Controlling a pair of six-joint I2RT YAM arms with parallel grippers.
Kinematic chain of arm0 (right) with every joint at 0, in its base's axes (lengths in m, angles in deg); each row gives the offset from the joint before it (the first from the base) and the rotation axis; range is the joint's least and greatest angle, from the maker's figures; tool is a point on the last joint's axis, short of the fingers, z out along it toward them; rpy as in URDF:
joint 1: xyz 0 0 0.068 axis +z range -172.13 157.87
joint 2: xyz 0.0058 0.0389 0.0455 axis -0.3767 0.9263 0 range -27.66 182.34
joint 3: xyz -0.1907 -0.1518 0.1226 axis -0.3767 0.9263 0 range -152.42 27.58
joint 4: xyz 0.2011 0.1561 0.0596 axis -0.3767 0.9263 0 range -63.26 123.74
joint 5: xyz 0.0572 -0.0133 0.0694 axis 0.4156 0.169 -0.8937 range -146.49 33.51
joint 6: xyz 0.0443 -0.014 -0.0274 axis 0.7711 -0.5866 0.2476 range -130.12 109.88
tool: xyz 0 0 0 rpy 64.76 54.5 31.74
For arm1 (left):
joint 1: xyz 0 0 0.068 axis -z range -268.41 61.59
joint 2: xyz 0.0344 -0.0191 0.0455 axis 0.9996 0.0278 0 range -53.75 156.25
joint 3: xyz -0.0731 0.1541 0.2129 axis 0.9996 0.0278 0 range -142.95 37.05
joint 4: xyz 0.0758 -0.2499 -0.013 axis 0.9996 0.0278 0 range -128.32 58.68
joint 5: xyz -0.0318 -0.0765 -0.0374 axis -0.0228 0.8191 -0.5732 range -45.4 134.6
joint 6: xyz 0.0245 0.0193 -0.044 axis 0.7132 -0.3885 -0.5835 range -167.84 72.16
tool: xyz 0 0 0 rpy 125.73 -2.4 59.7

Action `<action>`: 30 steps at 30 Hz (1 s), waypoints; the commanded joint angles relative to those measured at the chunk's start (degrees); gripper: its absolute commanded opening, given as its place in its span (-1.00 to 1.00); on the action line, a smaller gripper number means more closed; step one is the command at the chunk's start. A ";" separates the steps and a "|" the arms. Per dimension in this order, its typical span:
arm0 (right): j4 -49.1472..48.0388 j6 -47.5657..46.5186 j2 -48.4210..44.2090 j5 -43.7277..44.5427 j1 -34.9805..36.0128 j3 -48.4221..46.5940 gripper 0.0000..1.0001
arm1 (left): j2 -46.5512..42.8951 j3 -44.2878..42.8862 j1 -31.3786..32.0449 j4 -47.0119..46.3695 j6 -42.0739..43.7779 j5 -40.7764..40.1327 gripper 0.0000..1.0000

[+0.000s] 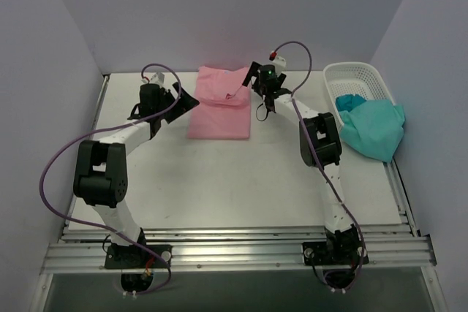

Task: Fold and stack the t-shirts
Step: Fold the tshirt

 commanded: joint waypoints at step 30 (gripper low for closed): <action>5.87 3.80 -7.24 0.35 12.86 10.47 -1.00 | -4.12 2.25 0.41 -4.70 -1.00 1.02 0.88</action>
